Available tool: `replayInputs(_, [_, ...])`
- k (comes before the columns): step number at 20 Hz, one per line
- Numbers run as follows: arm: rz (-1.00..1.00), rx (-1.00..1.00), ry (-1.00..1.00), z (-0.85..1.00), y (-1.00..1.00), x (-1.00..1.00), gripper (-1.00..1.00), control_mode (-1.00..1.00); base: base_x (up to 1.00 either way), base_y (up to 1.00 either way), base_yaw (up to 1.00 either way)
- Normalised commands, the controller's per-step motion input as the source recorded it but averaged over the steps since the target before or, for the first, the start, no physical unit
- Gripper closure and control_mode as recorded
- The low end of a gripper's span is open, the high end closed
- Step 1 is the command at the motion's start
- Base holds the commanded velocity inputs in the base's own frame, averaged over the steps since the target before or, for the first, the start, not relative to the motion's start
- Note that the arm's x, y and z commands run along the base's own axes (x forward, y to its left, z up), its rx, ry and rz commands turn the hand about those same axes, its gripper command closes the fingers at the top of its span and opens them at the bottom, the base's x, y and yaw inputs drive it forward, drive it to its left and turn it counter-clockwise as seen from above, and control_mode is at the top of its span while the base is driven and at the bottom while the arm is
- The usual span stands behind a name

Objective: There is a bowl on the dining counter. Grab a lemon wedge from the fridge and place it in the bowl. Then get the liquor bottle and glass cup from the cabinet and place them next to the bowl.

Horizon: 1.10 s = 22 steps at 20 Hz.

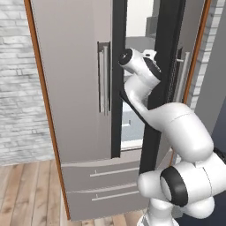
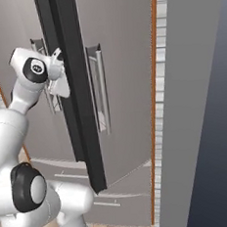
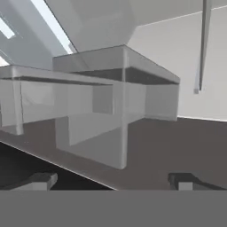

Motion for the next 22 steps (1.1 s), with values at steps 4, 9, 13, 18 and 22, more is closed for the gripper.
replayInputs(4, [-0.22, 0.00, -0.01, 0.00, -0.85, -0.53, -1.00, -1.00, 0.00, 0.00, 0.00])
replayInputs(9, [-0.21, 0.00, -0.09, 0.00, -0.76, -0.69, -1.00, -1.00, 0.00, 0.00, 0.00])
replayInputs(13, [-0.20, 0.00, -0.07, 0.01, -0.71, -0.51, -1.00, -1.00, 0.00, 0.00, 0.00])
replayInputs(18, [-0.13, 0.00, 0.00, 0.05, -0.69, -0.06, -1.00, -1.00, 0.00, 0.00, 0.00])
replayInputs(22, [-0.05, 0.00, 0.00, 0.02, -0.66, 0.01, -1.00, -1.00, 0.00, 0.00, 0.00])
